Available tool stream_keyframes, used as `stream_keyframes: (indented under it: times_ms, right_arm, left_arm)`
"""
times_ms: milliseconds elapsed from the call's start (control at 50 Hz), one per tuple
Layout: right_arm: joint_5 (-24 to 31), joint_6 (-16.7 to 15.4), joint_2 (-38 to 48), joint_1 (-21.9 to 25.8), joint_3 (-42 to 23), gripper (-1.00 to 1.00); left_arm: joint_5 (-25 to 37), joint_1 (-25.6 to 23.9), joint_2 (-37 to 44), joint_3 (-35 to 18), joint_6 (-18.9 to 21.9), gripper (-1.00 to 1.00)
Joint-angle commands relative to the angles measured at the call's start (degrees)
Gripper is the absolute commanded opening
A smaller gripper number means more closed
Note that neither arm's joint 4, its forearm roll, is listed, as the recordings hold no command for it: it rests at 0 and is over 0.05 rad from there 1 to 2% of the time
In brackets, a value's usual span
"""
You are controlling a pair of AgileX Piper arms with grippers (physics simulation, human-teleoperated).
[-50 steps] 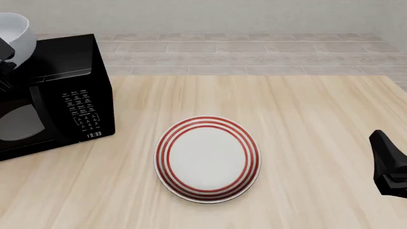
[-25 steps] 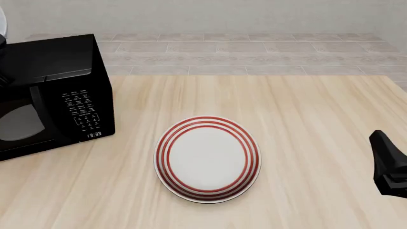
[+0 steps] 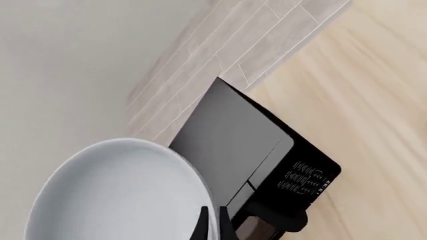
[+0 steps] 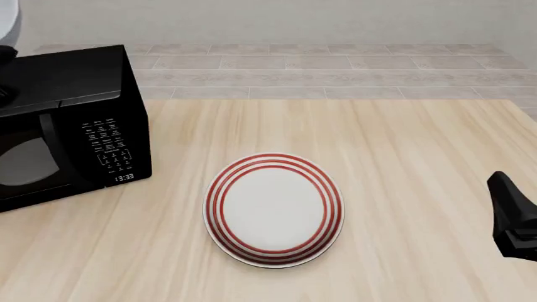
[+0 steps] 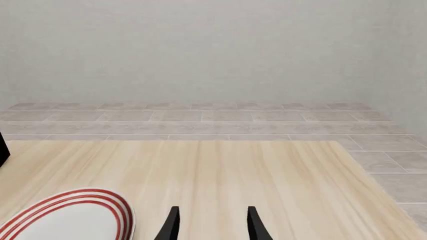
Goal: Pick up the white bowl and put it on the plate.
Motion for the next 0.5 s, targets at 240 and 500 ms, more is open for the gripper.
stream_keyframes:
  times_ms: [240,500]
  right_arm:
    - [1.2,0.0,-1.2,-0.1,0.0,1.00]
    - [1.2,0.0,-1.2,-0.1,0.0,1.00]
  left_arm:
    - [10.9,-15.3,-6.0,-7.7,-10.1,-1.00]
    - [15.1,-28.5,-6.7,-12.2,-17.8,-1.00]
